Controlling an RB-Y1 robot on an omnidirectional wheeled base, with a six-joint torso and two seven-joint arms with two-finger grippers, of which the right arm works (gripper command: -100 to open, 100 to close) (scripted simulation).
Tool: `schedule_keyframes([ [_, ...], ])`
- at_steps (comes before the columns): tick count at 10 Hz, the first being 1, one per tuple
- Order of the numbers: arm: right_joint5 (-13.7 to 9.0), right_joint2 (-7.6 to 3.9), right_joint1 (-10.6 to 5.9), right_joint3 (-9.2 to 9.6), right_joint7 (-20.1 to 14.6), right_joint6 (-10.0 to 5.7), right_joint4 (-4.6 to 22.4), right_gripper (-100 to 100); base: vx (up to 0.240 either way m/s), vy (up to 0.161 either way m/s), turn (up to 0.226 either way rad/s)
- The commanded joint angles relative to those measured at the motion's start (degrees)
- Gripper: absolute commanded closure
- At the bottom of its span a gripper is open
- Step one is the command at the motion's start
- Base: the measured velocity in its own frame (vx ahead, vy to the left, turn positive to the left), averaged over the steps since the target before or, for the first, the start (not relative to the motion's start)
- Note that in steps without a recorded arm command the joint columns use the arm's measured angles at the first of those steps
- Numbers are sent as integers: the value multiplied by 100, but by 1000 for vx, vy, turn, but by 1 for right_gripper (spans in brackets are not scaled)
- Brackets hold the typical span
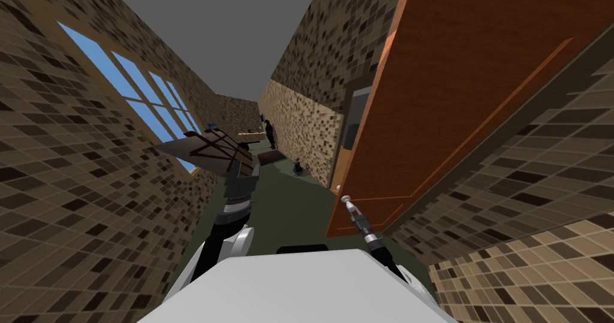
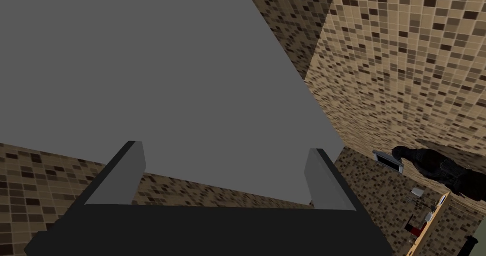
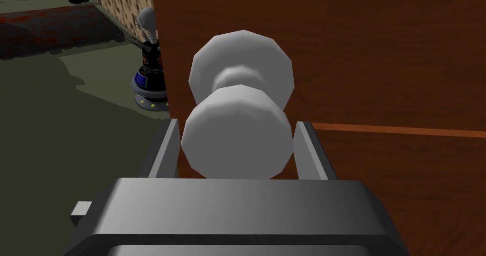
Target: Pull the door open
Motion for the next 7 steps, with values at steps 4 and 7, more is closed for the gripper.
schedule_keyframes([
  [4, 78, -144, 106, 95, -170, -343, 123, 100, -208, -59, 148],
  [7, 123, -226, 160, 150, -269, -541, 210, 100, -185, -70, 121],
])
